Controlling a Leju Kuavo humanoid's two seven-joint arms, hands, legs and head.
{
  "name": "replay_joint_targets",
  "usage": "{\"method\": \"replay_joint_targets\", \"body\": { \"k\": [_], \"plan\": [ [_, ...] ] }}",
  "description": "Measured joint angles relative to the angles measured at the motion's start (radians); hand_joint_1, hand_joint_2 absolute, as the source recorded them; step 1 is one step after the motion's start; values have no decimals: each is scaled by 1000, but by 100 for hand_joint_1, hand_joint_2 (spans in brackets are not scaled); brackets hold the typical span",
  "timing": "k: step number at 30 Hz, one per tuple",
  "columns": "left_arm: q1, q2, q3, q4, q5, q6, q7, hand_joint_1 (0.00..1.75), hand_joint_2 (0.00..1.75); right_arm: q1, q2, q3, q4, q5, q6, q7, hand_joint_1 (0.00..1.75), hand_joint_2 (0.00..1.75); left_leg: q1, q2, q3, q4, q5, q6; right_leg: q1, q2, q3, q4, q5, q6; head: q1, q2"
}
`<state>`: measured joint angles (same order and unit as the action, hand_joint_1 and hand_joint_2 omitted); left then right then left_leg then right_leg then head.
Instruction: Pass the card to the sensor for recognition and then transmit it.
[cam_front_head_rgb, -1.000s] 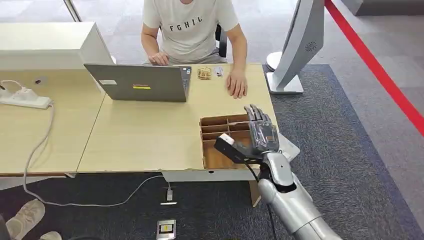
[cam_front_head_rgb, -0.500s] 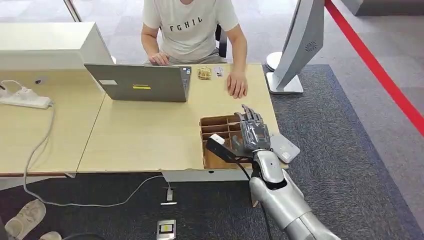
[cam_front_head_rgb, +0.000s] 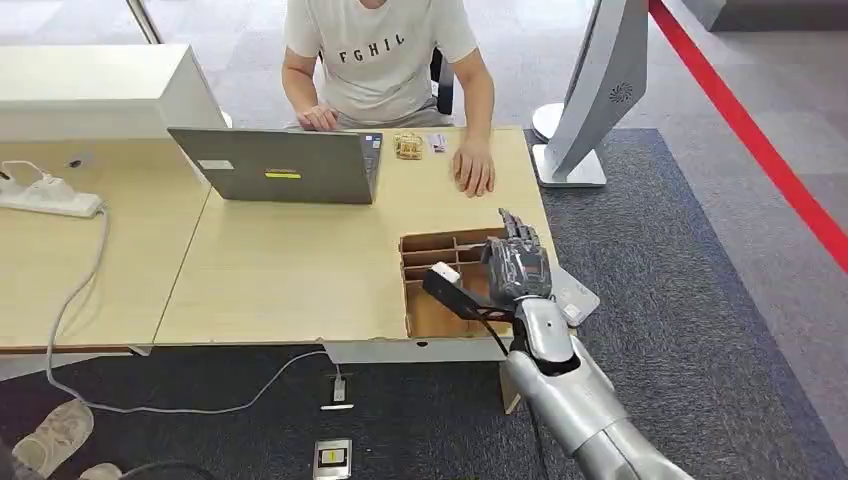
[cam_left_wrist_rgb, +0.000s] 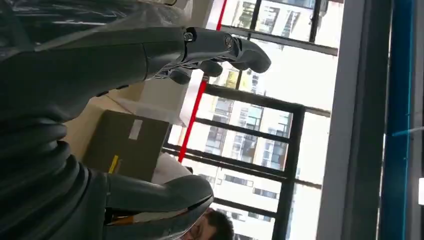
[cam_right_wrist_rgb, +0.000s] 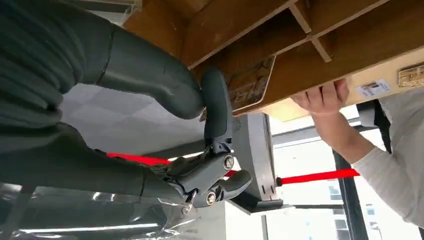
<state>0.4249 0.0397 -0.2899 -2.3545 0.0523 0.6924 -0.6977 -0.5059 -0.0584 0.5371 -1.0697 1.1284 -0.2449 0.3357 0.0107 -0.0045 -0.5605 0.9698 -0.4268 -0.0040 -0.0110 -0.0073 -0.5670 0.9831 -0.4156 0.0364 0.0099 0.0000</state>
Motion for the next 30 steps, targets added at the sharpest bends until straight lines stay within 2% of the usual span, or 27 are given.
{"method": "replay_joint_targets", "body": {
  "k": [12,30],
  "plan": [
    [-2,3,-10,14,-19,0,0,0,175,-1,-10,-24,14,-2,-28,-7,0,175,0,0,0,0,0,0,0,0,0,0,0,0,0,0],
    [-2,5,-14,14,-4,0,0,0,175,-5,-63,-90,-127,-45,-18,12,0,175,0,0,0,0,0,0,0,0,0,0,0,0,0,0]
  ]
}}
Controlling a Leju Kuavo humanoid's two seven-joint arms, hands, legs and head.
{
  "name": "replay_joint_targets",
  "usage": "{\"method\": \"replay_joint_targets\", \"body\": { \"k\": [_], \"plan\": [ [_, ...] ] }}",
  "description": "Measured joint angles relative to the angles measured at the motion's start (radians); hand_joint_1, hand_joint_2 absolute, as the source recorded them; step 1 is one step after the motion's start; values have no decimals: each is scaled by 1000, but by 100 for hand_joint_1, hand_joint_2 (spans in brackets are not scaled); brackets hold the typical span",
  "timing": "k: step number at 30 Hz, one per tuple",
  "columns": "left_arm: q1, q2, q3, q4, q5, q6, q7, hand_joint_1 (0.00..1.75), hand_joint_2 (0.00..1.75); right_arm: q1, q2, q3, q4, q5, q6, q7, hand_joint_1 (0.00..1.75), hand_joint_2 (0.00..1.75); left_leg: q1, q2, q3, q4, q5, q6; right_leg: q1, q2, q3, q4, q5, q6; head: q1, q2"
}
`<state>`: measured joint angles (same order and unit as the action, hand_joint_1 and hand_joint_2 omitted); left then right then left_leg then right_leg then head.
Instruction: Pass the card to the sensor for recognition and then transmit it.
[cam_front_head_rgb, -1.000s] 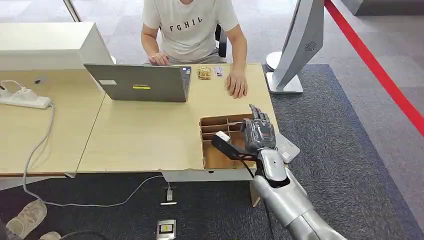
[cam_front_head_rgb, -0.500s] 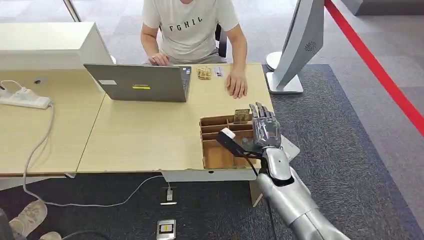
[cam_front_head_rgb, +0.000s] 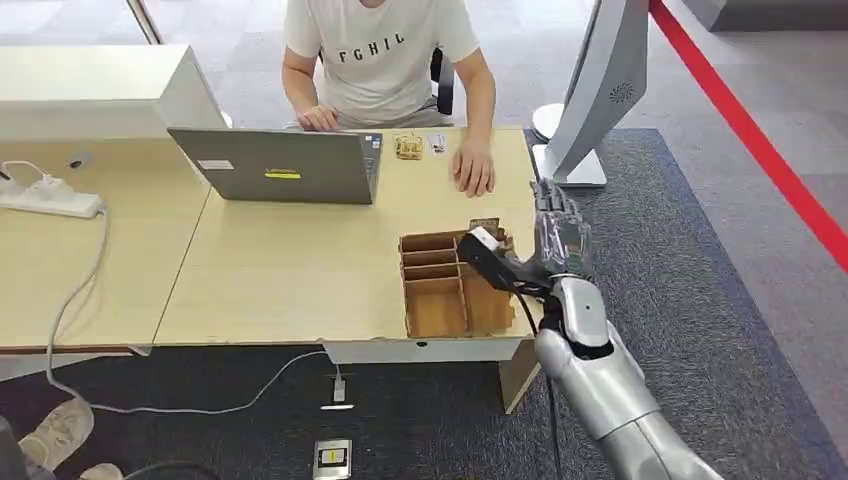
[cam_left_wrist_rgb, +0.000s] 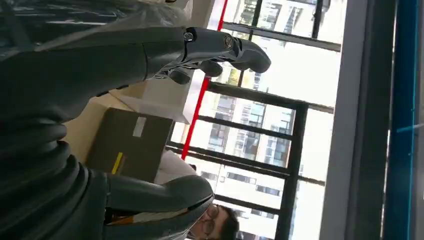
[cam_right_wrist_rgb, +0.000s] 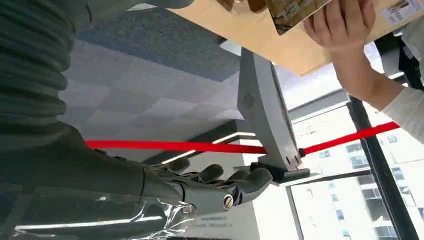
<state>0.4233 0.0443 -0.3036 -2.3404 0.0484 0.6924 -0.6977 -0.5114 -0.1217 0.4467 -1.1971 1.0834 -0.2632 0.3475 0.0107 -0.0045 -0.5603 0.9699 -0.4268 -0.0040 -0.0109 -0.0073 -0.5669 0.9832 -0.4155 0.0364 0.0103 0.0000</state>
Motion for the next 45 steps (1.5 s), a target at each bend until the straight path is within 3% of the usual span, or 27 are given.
{"method": "replay_joint_targets", "body": {
  "k": [12,21,31,45],
  "plan": [
    [-65,53,-24,21,92,0,0,0,175,1,-17,-3,-8,17,57,42,0,175,0,0,0,0,0,0,0,0,0,0,0,0,0,0],
    [-115,64,-42,51,80,0,30,0,175,-54,66,20,83,-17,85,-10,0,175,0,0,-1,0,0,0,0,0,0,1,0,0,0,0],
    [-121,64,-54,71,62,0,17,0,175,-91,161,50,167,8,79,-43,0,175,0,0,-1,0,0,0,0,0,0,1,0,0,0,0],
    [-88,54,-55,74,33,0,2,0,175,-112,184,55,283,62,52,-31,0,175,0,0,-1,0,0,0,0,0,0,1,0,0,0,0]
  ]
}}
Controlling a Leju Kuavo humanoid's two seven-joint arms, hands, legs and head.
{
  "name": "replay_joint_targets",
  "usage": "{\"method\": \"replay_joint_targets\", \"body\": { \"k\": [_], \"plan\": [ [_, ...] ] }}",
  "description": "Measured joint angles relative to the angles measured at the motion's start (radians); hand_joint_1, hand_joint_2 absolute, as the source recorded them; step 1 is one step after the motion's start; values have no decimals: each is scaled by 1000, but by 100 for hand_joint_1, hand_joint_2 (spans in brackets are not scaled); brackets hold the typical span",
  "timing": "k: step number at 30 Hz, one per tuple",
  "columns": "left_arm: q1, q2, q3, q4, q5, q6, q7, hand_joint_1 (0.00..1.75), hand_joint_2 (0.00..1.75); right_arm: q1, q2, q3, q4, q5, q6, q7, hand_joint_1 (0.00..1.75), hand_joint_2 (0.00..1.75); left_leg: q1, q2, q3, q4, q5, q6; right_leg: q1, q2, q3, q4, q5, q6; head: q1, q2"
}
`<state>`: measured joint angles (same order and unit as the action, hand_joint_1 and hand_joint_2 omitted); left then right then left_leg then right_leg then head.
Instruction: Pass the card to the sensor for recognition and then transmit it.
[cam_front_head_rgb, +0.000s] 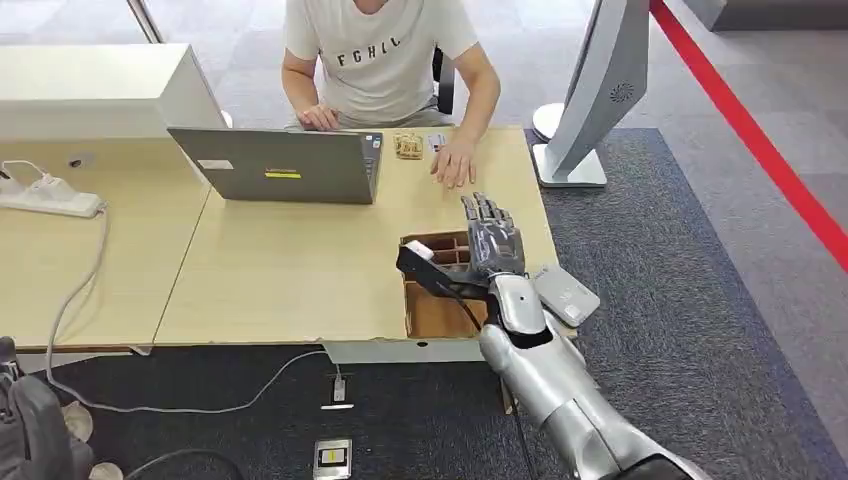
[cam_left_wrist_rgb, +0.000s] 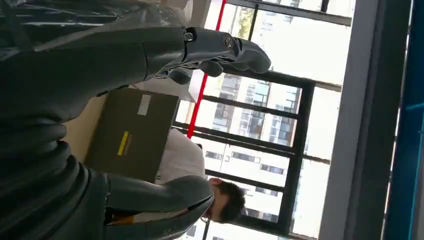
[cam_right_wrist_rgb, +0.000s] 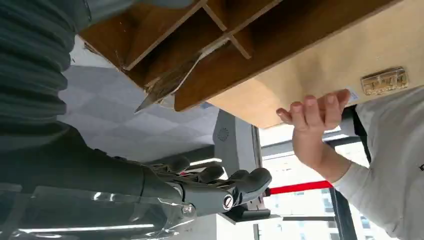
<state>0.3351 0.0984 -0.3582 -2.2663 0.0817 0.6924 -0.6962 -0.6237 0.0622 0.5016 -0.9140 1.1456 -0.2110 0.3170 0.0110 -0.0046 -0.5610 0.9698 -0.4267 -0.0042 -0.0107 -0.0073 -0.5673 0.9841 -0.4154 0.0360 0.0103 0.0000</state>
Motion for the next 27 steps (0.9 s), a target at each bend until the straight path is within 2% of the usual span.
{"method": "replay_joint_targets", "body": {
  "k": [13,14,15,17,18,19,21,27],
  "plan": [
    [33,-15,0,-2,-15,0,-3,0,175,11,-93,-27,-13,7,7,48,0,175,0,0,0,0,0,0,0,0,0,0,0,0,0,0],
    [34,-16,0,-2,-16,0,-3,0,175,13,-99,-30,-21,7,9,49,5,175,0,0,0,0,0,0,0,0,0,0,0,0,0,0],
    [35,-16,0,-2,-17,0,-3,0,175,14,-105,-32,-27,8,10,50,12,175,0,0,0,0,0,0,0,0,0,0,0,0,0,0],
    [36,-18,0,-2,-20,0,-3,0,175,18,-116,-36,-42,7,11,51,47,175,0,0,0,0,0,0,0,0,0,0,0,0,0,0],
    [37,-19,1,-2,-22,0,-3,0,175,20,-120,-37,-50,3,11,52,115,175,0,0,0,0,0,0,0,0,0,0,0,0,0,0],
    [39,-22,1,-2,-24,0,-3,0,175,23,-126,-39,-64,-1,11,53,148,175,0,0,0,0,0,0,0,0,0,0,0,0,0,0],
    [44,-23,1,-5,-23,0,-3,0,175,30,-141,-44,-97,-16,15,60,150,175,0,0,0,0,0,0,0,0,0,0,0,0,0,0],
    [26,-10,-2,-10,35,0,-4,0,175,90,-212,-73,-250,-77,106,93,148,175,0,0,0,0,0,0,0,0,0,-1,0,0,0,0]
  ]
}}
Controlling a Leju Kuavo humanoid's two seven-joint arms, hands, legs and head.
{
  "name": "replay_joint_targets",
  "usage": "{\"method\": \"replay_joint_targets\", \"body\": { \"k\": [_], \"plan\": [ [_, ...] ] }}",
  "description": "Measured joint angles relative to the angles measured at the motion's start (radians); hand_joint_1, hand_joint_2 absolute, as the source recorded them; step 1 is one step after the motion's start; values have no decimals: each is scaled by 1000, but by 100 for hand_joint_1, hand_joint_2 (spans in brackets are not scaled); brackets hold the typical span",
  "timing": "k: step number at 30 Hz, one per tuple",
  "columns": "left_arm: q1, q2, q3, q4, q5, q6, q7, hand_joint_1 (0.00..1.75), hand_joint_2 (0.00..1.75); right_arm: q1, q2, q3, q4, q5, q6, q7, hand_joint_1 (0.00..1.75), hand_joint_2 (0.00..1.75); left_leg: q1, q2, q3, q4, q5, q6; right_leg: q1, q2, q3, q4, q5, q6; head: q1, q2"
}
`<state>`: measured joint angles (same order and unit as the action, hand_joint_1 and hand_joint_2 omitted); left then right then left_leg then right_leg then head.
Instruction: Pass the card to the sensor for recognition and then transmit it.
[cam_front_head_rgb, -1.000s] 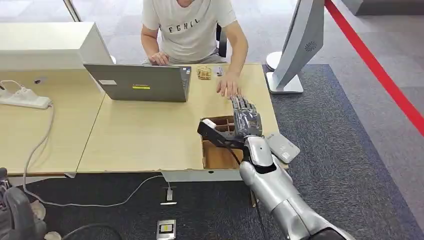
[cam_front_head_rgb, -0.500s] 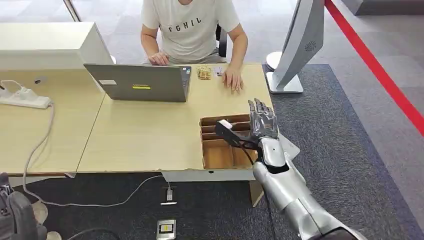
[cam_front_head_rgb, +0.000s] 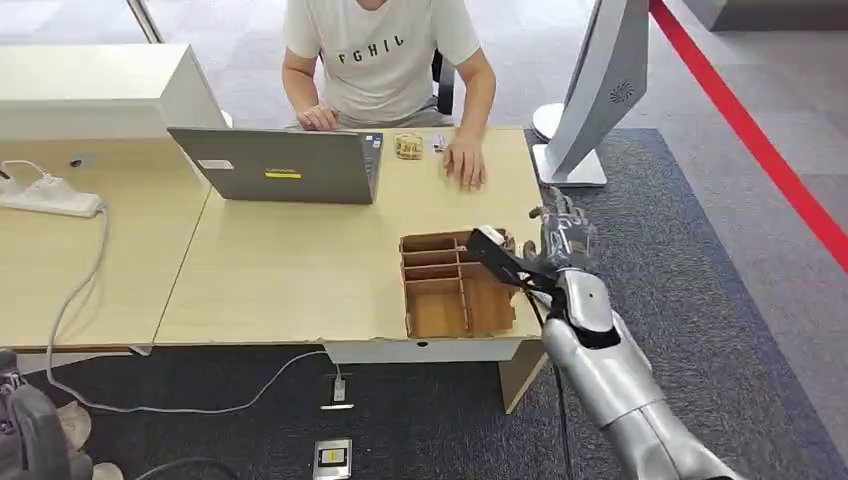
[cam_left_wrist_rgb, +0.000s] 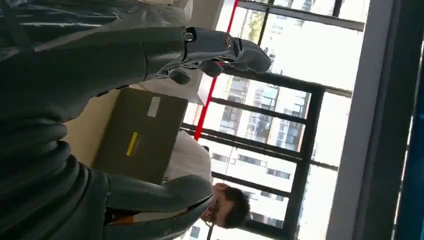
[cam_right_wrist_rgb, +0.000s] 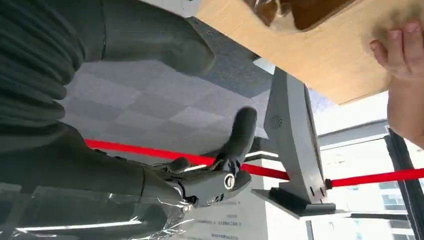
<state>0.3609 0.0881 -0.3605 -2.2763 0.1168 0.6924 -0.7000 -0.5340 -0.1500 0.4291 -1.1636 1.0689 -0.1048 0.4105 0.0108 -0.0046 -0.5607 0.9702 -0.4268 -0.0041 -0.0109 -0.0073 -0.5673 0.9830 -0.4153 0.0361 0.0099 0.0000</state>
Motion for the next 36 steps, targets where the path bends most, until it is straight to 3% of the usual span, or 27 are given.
{"method": "replay_joint_targets", "body": {
  "k": [6,7,8,10,26,36],
  "plan": [
    [-37,21,-3,0,24,0,0,0,175,57,-48,-15,-118,-10,26,0,148,175,0,0,1,0,0,0,0,1,0,0,0,0,0,0],
    [-39,23,-4,0,26,0,0,0,175,62,-53,-15,-132,-10,30,0,126,175,0,0,1,0,0,0,0,1,0,0,0,0,0,0],
    [-43,26,-7,0,29,0,0,0,175,69,-58,-15,-145,-10,32,0,68,175,0,0,0,0,0,0,0,1,0,0,0,0,0,0],
    [-50,32,-11,1,34,0,0,0,175,85,-65,-15,-169,-12,42,1,2,175,0,0,0,0,0,0,0,1,0,0,0,0,0,0],
    [-72,61,-20,3,60,0,0,0,175,221,-100,-37,-334,-85,37,-6,0,175,0,0,0,0,-1,0,0,1,0,0,0,0,0,0],
    [-64,60,-20,3,38,0,0,0,175,204,-47,-4,-323,-140,-19,-76,0,175,0,0,-1,-1,-1,0,0,0,1,1,0,0,0,0]
  ]
}}
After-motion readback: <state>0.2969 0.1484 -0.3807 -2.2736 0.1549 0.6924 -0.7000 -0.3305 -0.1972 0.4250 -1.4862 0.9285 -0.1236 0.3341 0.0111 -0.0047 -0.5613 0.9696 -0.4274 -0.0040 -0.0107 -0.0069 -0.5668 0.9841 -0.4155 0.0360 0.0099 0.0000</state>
